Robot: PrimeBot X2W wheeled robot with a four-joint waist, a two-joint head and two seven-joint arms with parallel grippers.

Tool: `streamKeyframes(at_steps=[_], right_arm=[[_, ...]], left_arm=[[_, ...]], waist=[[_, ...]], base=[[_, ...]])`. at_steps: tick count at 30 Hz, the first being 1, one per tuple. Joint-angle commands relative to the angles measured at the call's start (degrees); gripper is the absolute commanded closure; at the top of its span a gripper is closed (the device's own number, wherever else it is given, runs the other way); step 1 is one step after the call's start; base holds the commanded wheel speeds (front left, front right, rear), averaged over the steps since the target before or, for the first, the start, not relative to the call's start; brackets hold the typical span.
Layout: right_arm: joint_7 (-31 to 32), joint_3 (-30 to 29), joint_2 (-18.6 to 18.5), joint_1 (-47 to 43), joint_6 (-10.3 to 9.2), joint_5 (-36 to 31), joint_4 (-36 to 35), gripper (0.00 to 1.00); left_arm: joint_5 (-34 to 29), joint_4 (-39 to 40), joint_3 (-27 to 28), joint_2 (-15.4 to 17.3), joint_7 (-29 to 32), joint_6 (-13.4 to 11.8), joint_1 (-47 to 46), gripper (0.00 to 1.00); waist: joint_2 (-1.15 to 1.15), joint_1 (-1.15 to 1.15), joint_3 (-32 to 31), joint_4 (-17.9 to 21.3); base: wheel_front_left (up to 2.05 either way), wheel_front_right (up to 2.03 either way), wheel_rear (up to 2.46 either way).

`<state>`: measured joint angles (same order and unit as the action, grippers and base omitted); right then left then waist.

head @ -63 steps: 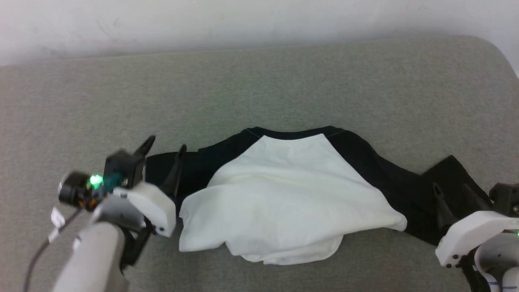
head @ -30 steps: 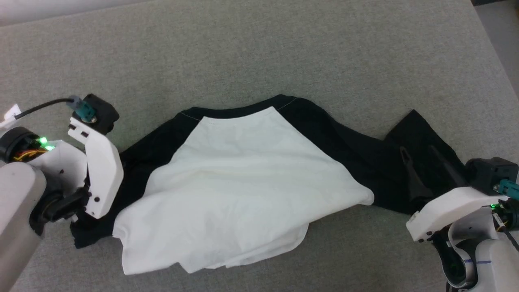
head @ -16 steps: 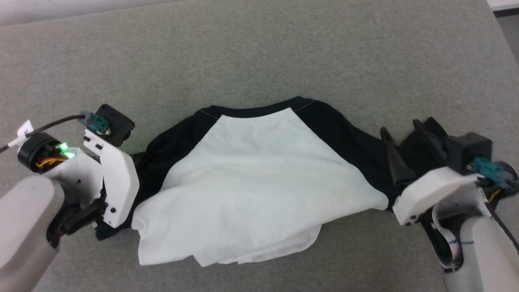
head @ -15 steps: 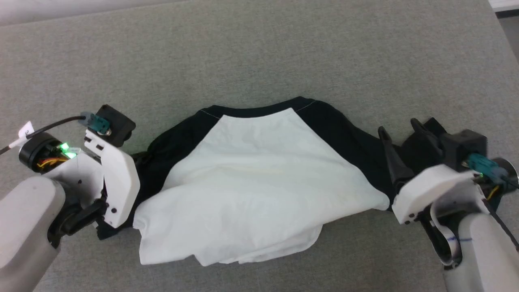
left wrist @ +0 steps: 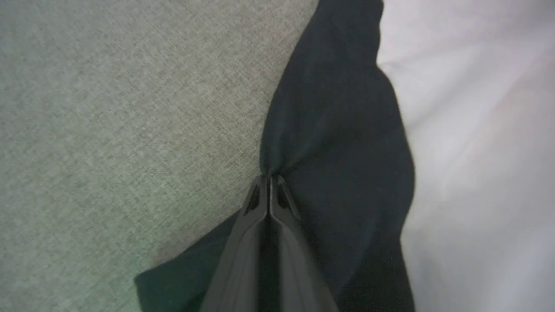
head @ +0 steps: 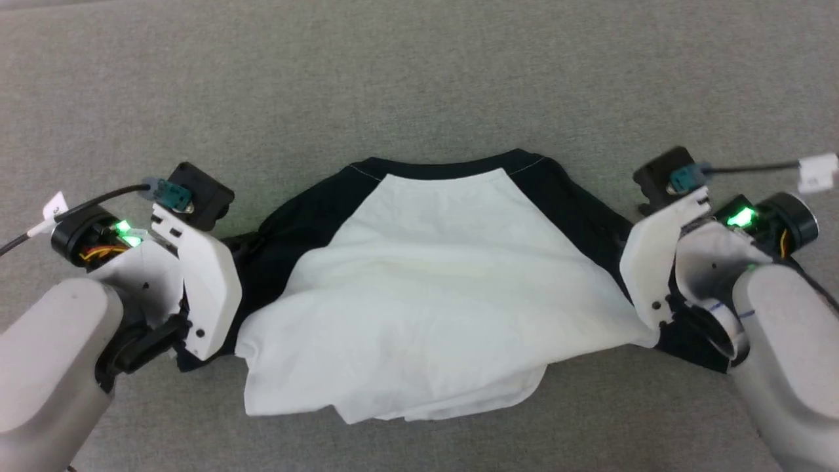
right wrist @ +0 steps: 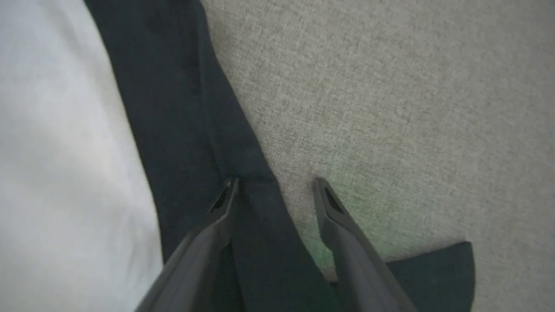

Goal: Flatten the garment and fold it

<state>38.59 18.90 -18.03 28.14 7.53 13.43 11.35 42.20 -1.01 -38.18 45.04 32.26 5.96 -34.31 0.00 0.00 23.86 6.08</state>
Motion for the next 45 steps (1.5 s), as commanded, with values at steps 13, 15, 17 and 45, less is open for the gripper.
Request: streamKeyframes(at_steps=[13,15,17,45], right_arm=[[9.5,7.4,-10.7,5.5,-0.04,7.5,-7.5,1.0],[8.7,6.8,-11.9,7.3,-0.04,6.8,-8.9,1.0],[8.2,6.3,-12.8,9.1,-0.04,6.4,-10.1,1.0],[-3.4,2.9,-11.6,57.4,-0.04,-3.2,-0.5,1.0]], left_arm=[[-3.3,-1.4,0.3,0.9,-8.0,1.0,-4.7,1.0],[-4.0,-1.2,1.2,1.2,-9.5,1.0,-6.1,1.0],[-4.4,-1.1,2.1,1.2,-10.8,0.9,-7.4,1.0],[-7.9,-8.2,21.9,-7.2,-26.1,-17.7,-43.5,1.0]], waist=[[0.0,0.0,-4.7,-1.7],[0.0,0.0,-6.1,-2.0],[0.0,0.0,-7.6,-2.4],[0.0,0.0,8.1,-2.0]], base=[[0.0,0.0,0.0],[0.0,0.0,0.0],[0.0,0.0,0.0],[0.0,0.0,0.0]])
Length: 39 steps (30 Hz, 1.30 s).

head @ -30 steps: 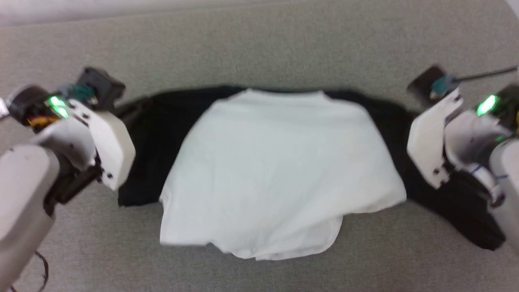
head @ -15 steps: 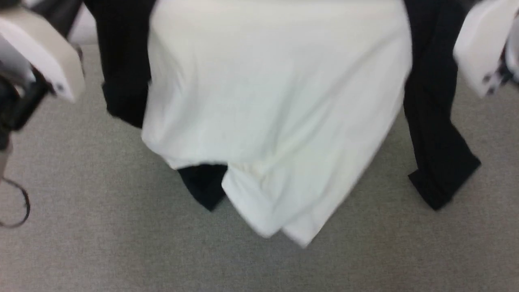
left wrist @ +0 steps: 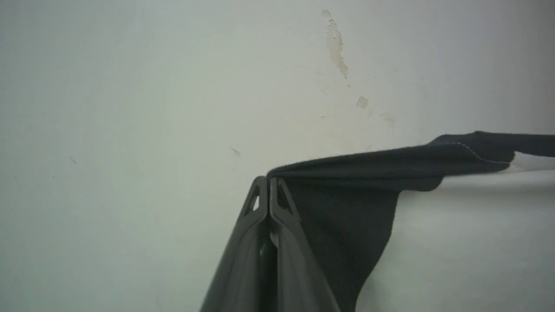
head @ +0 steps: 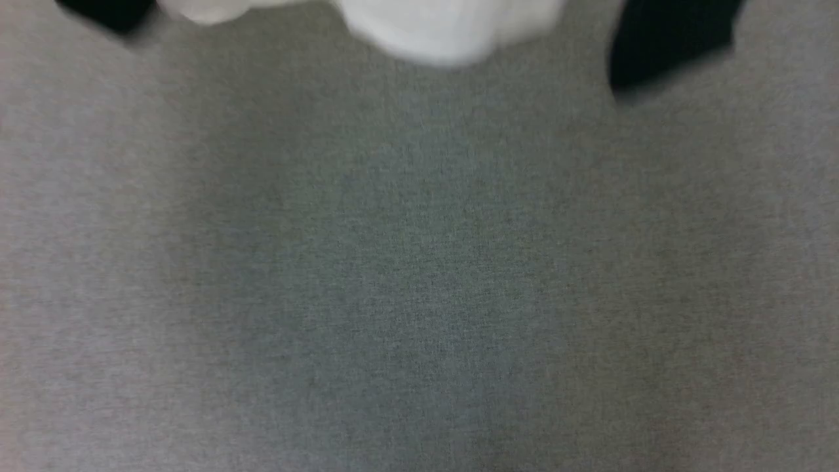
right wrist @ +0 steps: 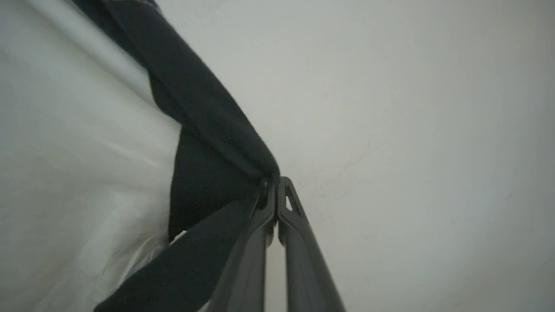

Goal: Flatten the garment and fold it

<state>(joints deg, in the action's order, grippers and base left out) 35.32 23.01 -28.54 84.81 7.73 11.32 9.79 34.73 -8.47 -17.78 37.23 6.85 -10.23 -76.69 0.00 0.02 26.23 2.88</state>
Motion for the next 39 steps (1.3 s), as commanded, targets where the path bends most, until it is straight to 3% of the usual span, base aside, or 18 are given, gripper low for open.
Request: streamKeyframes(at_steps=[1,4,9,15,20,25,30,34,39], right_arm=[[-1.4,-2.0,-0.6,2.6,-0.24,-2.2,1.9,1.0],[-6.1,-4.2,0.9,7.9,-0.24,-6.0,4.2,1.0],[-12.4,-5.4,3.0,12.8,-0.24,-10.0,8.6,1.0],[-17.8,-2.1,3.7,8.2,-0.24,-8.6,13.6,1.0],[-20.2,3.1,3.6,-1.8,-0.24,-3.4,15.2,1.0],[-20.6,7.4,2.0,-14.4,-0.24,3.6,11.5,1.0],[-19.5,7.1,-0.3,-29.4,-0.24,9.6,4.7,1.0],[-18.2,2.9,-1.0,-41.6,-0.24,10.9,-1.4,1.0],[-15.1,-3.5,0.8,-57.4,-0.24,11.6,-7.7,1.0]], left_arm=[[-0.4,-1.1,2.2,-0.2,-1.9,-2.1,-2.8,1.0],[-1.0,-2.3,3.4,-1.9,-5.7,-3.0,-7.2,1.0],[-1.9,-4.6,3.3,-3.3,-9.9,-2.5,-10.6,1.0],[-2.6,-9.1,0.3,-3.2,-11.2,-0.1,-5.6,1.0],[-3.9,-11.8,-3.7,-1.1,-10.4,2.1,3.8,1.0],[-2.3,-9.8,-6.9,1.2,-6.2,2.6,17.9,1.0],[4.7,-2.4,-7.4,1.3,-0.8,0.3,35.8,1.0],[9.0,5.4,-8.1,2.4,2.7,-2.7,49.5,1.0],[14.0,12.5,-8.2,3.1,4.5,-6.0,63.5,1.0]], waist=[[0.0,-0.02,6.6,1.2],[0.0,-0.02,8.8,1.1],[0.0,-0.02,10.6,0.9],[0.0,-0.02,10.4,0.5],[0.0,-0.02,7.9,0.2],[0.0,-0.02,3.3,-0.5],[0.0,-0.02,-2.3,-1.0],[0.0,-0.02,-6.0,-1.3],[0.0,-0.02,-10.1,-1.7]], base=[[0.0,0.0,0.0],[0.0,0.0,0.0],[0.0,0.0,0.0],[0.0,0.0,0.0],[0.0,0.0,0.0],[0.0,0.0,0.0],[0.0,0.0,0.0],[0.0,0.0,0.0],[0.0,0.0,0.0]])
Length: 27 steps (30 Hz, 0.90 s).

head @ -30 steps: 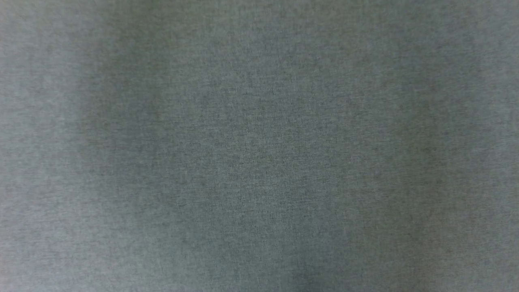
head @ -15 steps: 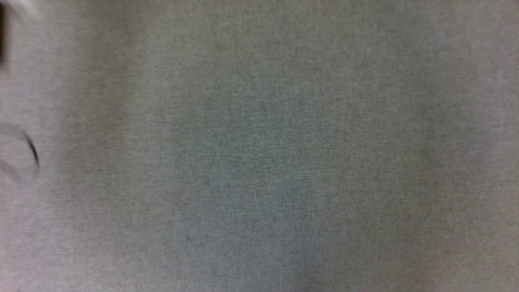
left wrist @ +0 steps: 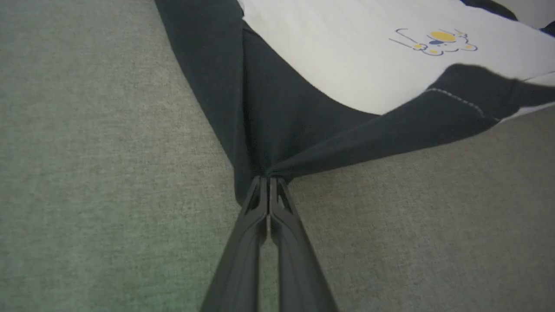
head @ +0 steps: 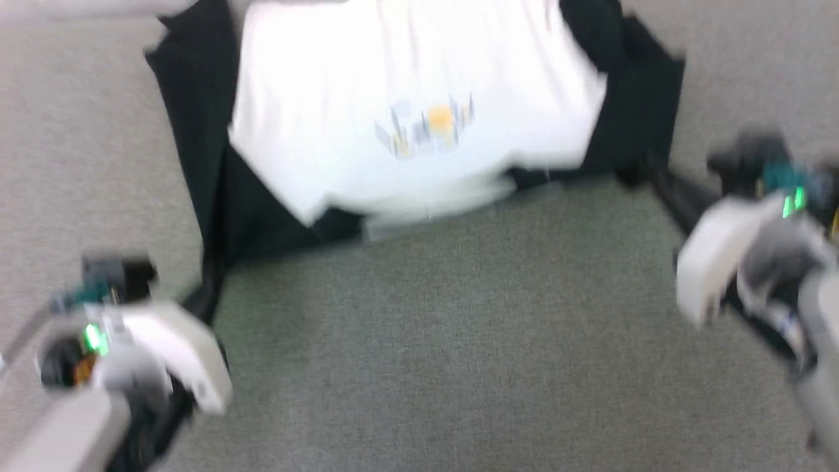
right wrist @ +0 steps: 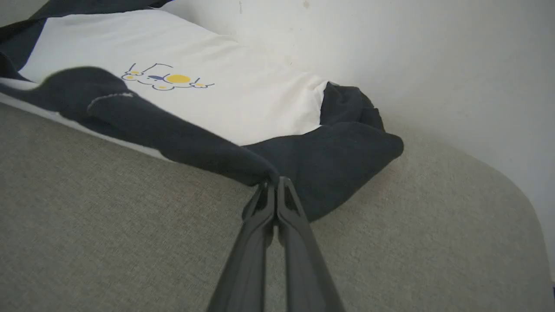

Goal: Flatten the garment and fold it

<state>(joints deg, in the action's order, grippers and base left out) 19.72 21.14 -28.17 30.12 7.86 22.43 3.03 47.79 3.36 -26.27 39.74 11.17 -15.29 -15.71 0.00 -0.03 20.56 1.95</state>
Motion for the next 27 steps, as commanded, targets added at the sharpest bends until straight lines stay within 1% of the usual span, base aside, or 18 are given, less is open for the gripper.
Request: streamKeyframes(at_steps=[1,4,8,12,15,18,22,23,26,27], right_arm=[[1.3,-2.9,0.9,-5.6,-0.37,0.3,-2.1,1.0],[3.8,-6.4,2.5,-13.5,-0.37,-0.6,-5.8,1.0],[7.0,-10.6,5.3,-22.2,-0.37,-2.7,-10.3,1.0],[10.7,-13.6,8.3,-29.9,-0.37,-5.2,-14.3,1.0],[12.1,-14.6,10.3,-34.3,-0.37,-6.3,-15.4,1.0],[11.9,-14.7,12.5,-37.2,-0.37,-5.6,-14.9,1.0],[10.5,-13.2,13.0,-38.6,-0.37,-5.6,-11.8,1.0],[10.5,-13.2,13.0,-38.6,-0.37,-5.6,-11.8,1.0],[9.1,-12.3,13.5,-39.0,-0.37,-6.1,-9.0,0.99],[8.6,-12.2,13.8,-39.2,-0.37,-6.2,-8.2,0.65]], left_arm=[[1.7,1.8,0.2,0.6,0.3,-1.4,4.9,1.0],[2.9,4.6,-0.1,0.5,0.3,-3.4,10.4,1.0],[3.7,7.1,0.0,0.6,-0.3,-5.7,15.6,1.0],[3.8,8.5,-0.4,0.7,-0.7,-7.5,19.5,1.0],[3.6,8.9,-1.3,0.5,-0.7,-8.6,21.9,1.0],[4.0,8.8,-2.3,-1.0,-1.2,-8.9,23.7,1.0],[4.3,7.5,-3.9,-3.1,-2.1,-8.2,24.6,1.0],[4.3,7.5,-3.9,-3.1,-2.1,-8.2,24.6,1.0],[4.6,6.4,-4.7,-4.9,-3.1,-7.5,24.7,1.0],[4.6,6.0,-4.9,-5.4,-3.5,-7.2,24.7,0.87]], waist=[[0.0,0.03,-5.2,-0.8],[0.0,0.03,-6.9,-0.8],[0.0,0.03,-8.5,-0.7],[0.0,0.03,-9.2,-0.6],[0.0,0.03,-9.5,-0.5],[0.0,0.03,-9.5,-0.3],[0.0,0.03,-9.6,-0.1],[0.0,0.03,-9.6,-0.1],[0.0,0.03,-10.2,-0.1],[0.0,0.03,-10.4,-0.1]], base=[[0.0,0.0,0.0],[0.0,0.0,0.0],[0.0,0.0,0.0],[0.0,0.0,0.0],[0.0,0.0,0.0],[0.0,0.0,0.0],[0.0,0.0,0.0],[0.0,0.0,0.0],[0.0,0.0,0.0],[0.0,0.0,0.0]])
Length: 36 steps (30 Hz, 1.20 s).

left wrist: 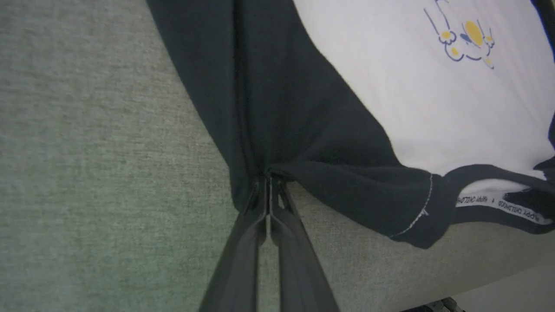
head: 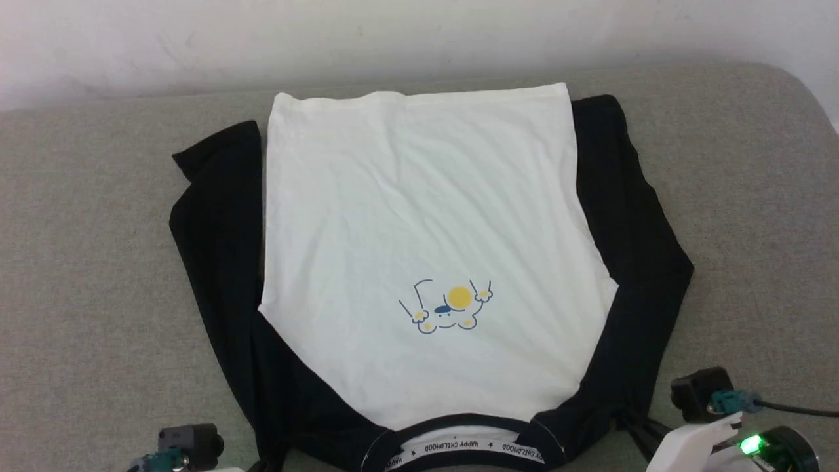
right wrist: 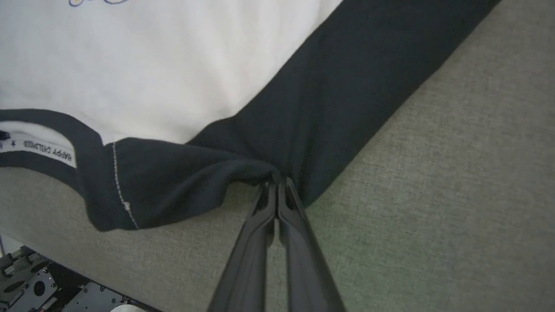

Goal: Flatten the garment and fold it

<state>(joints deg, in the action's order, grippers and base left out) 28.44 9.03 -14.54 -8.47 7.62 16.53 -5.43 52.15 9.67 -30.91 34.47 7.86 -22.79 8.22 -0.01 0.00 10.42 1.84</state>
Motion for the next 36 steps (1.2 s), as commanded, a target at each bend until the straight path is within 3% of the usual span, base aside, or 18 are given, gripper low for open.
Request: streamKeyframes(at_steps=[1,2,3,12,22,30,36], right_arm=[[-0.4,0.1,0.4,-0.9,-0.13,-0.3,1.0,0.53],[-0.7,0.2,0.6,-1.1,-0.13,-0.4,1.6,0.19],[-0.9,0.1,0.8,-1.4,-0.13,-0.3,2.1,0.0],[-3.7,-5.0,2.3,-4.9,-0.13,-1.9,0.1,0.0],[-20.3,-12.9,9.4,0.3,-0.13,-7.1,-5.6,0.0],[-27.8,-10.8,11.1,9.0,-0.13,-7.3,-4.2,0.0],[-30.2,-8.6,11.4,13.9,-0.13,-6.4,-2.6,0.0]], left_arm=[[0.4,-0.6,-0.4,-0.6,-0.4,0.6,0.8,0.16],[0.6,-0.9,-0.4,-1.0,-0.8,0.8,0.9,0.0],[0.7,-1.1,-0.3,-1.3,-1.1,0.9,0.9,0.0],[2.6,1.4,4.8,-1.5,-6.3,0.8,2.3,0.0],[-4.4,1.9,11.7,2.7,-14.7,-0.5,-5.7,0.0],[-8.4,-7.5,11.5,8.1,-8.7,4.0,-25.5,0.0],[-8.7,-14.2,10.7,11.5,1.9,5.5,-38.4,0.0]], waist=[[0.01,0.0,-0.6,0.0],[0.01,0.0,-0.9,0.0],[0.01,0.0,-1.2,-0.1],[0.01,0.0,-3.5,-0.3],[0.01,0.0,-0.8,2.2],[0.01,0.0,9.1,5.3],[0.01,0.0,16.6,8.6]], base=[[0.0,0.0,0.0],[0.0,0.0,0.0],[0.0,0.0,0.0],[0.0,0.0,0.0],[0.0,0.0,0.0],[0.0,0.0,0.0],[0.0,0.0,0.0]])
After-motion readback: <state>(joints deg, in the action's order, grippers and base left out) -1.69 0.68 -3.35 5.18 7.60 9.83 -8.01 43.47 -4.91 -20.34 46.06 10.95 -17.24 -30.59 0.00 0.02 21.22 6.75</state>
